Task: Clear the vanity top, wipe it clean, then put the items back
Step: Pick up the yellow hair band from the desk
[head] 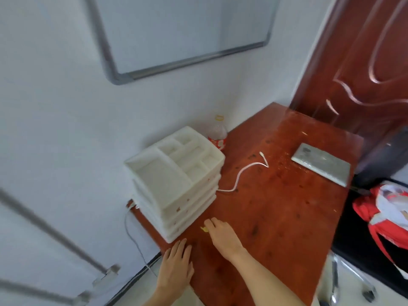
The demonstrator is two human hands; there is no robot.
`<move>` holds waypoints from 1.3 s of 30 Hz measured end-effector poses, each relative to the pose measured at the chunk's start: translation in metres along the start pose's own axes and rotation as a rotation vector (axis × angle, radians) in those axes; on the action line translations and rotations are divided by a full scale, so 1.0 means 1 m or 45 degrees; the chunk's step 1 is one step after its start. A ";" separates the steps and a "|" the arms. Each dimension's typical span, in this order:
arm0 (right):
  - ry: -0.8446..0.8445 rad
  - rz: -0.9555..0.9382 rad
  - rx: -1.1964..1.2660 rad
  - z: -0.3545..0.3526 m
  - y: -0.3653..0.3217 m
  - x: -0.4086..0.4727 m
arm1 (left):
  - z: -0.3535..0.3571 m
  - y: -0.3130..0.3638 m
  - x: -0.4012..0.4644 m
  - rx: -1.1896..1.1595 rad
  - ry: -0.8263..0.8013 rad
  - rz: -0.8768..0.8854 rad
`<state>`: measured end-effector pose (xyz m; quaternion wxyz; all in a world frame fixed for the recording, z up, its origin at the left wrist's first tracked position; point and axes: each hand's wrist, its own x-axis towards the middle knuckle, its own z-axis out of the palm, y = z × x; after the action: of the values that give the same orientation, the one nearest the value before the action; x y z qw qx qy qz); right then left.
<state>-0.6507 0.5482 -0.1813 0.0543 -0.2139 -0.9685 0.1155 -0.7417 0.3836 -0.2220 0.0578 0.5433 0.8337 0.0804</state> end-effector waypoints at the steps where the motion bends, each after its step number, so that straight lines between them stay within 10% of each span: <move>1: -0.026 -0.084 -0.007 0.004 -0.009 0.002 | -0.003 -0.006 -0.013 -0.001 0.019 -0.062; 23: -0.379 -1.798 0.171 0.080 -0.622 -0.136 | -0.116 -0.103 -0.601 0.398 0.556 -2.028; 39: -0.348 -2.390 0.280 0.131 -0.965 -0.290 | -0.159 -0.181 -0.875 0.449 0.515 -2.576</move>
<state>-0.7972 -0.4530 -0.0854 0.0309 0.6719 -0.7268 0.1392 -0.5800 -0.5004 -0.0936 -0.1225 -0.4306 0.8934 -0.0389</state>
